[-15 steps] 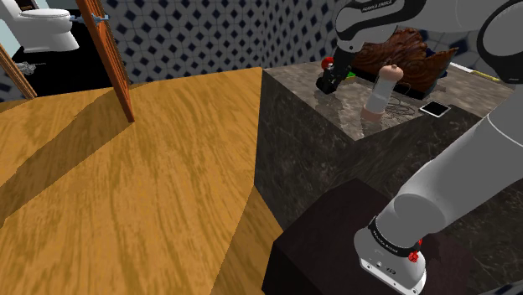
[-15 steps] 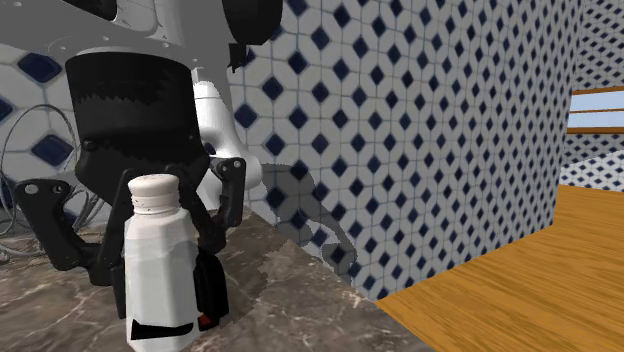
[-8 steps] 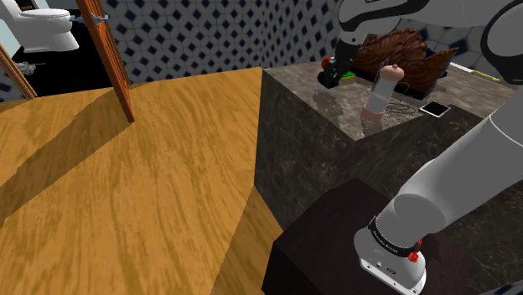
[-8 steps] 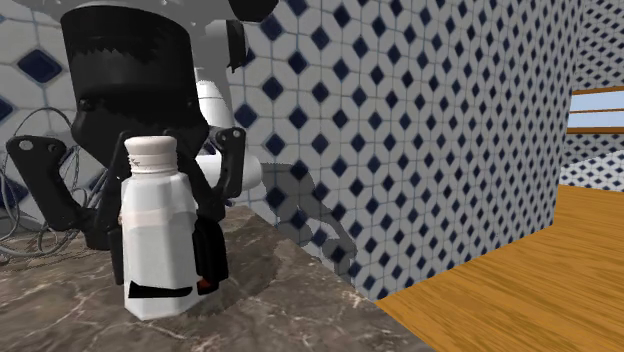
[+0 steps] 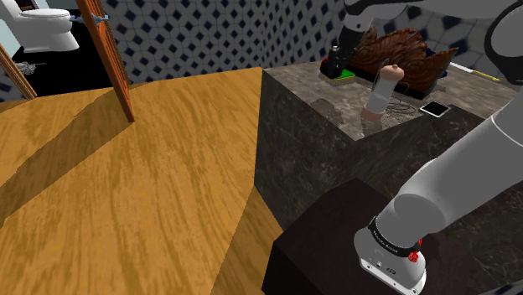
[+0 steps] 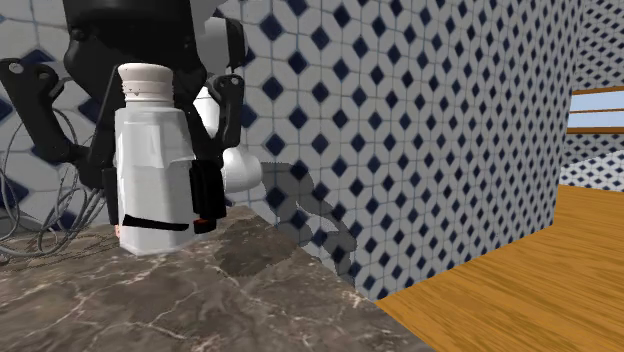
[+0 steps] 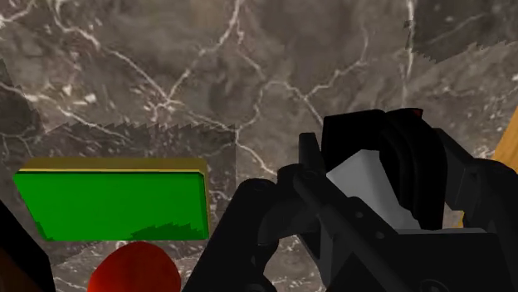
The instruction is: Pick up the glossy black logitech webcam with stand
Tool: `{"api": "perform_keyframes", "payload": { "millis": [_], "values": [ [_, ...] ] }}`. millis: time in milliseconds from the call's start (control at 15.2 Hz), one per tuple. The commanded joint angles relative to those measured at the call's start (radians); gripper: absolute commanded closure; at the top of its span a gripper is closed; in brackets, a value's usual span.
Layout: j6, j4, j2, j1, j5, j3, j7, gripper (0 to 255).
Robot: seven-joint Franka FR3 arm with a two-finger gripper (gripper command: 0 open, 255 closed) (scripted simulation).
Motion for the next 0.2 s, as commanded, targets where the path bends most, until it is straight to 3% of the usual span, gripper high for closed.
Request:
{"api": "perform_keyframes", "payload": {
  "millis": [0,132],
  "values": [
    [-0.029,0.032,0.003,0.000,0.001,-0.001,-0.001,255],
    [-0.031,0.034,0.003,0.000,0.001,-0.001,0.000,255]
  ]
}}
